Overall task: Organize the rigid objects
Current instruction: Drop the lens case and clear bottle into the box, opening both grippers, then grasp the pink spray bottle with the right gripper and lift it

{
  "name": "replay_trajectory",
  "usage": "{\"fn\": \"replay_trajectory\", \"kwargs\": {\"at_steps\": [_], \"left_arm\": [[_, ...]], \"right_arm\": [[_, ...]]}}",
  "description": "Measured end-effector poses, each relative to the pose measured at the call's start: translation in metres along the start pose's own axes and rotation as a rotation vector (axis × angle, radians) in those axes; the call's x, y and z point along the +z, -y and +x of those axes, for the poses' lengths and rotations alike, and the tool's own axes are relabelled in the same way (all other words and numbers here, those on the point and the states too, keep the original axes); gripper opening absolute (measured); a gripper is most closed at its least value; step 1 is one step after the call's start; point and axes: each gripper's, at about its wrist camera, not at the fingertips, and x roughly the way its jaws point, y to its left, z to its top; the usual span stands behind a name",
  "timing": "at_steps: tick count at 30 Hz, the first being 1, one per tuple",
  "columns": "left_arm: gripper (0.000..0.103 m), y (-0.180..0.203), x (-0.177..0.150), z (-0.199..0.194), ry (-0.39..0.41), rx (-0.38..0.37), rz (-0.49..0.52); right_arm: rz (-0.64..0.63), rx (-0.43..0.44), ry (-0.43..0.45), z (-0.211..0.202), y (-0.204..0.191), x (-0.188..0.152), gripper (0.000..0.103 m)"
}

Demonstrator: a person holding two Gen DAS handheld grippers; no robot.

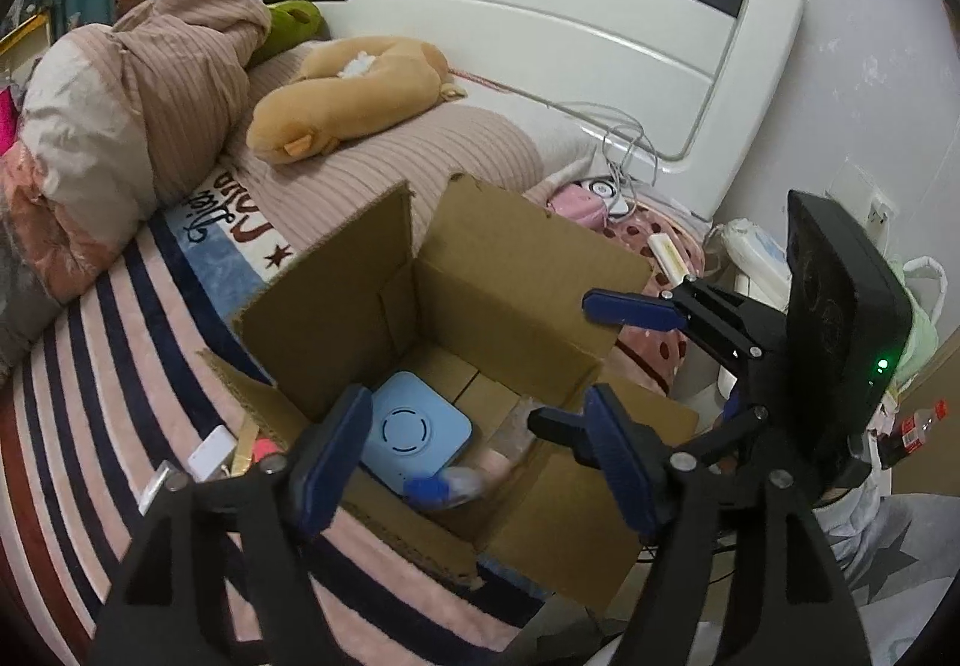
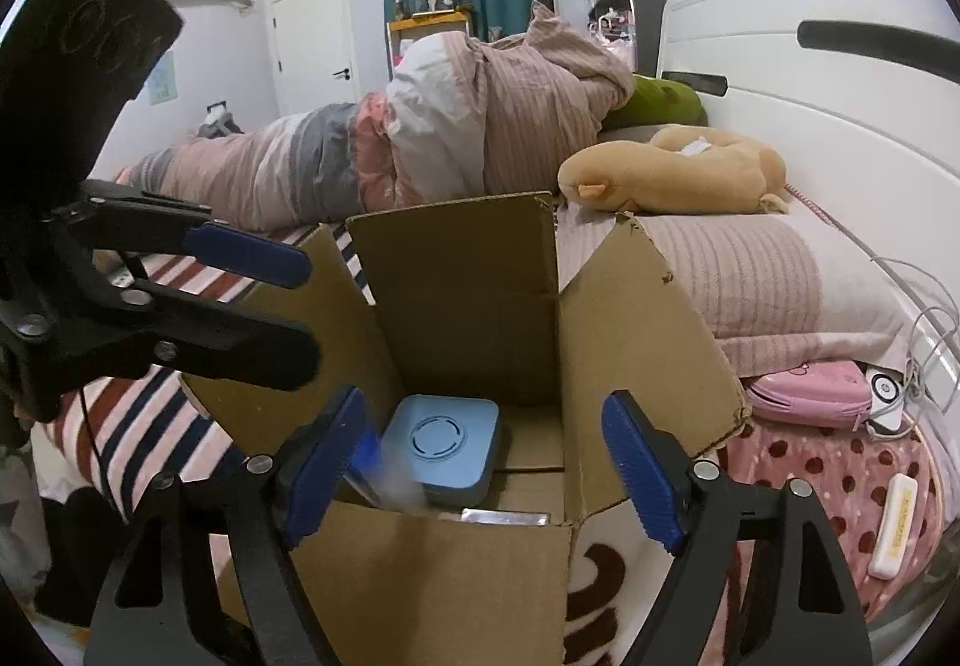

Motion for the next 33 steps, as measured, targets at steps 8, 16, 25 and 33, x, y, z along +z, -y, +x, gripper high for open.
{"fn": "replay_trajectory", "kwargs": {"at_steps": [8,16,25,33], "left_arm": [[0.074,-0.039,-0.023,-0.053,0.119,0.067,-0.077],[0.075,-0.098,-0.080,-0.109,0.187,0.270,-0.170],[0.075,-0.163,-0.158,-0.125,0.189,0.360,-0.312],[0.075,-0.182,-0.197,-0.117,0.179,0.357,-0.382]], "right_arm": [[-0.046,-0.010,0.027,-0.006,-0.030,0.012,0.079],[-0.147,0.126,0.091,-0.008,-0.115,0.041,0.079],[-0.115,0.261,-0.084,0.065,-0.204,0.023,0.064],[0.183,-0.021,-0.289,0.176,-0.157,-0.035,0.060]]}}
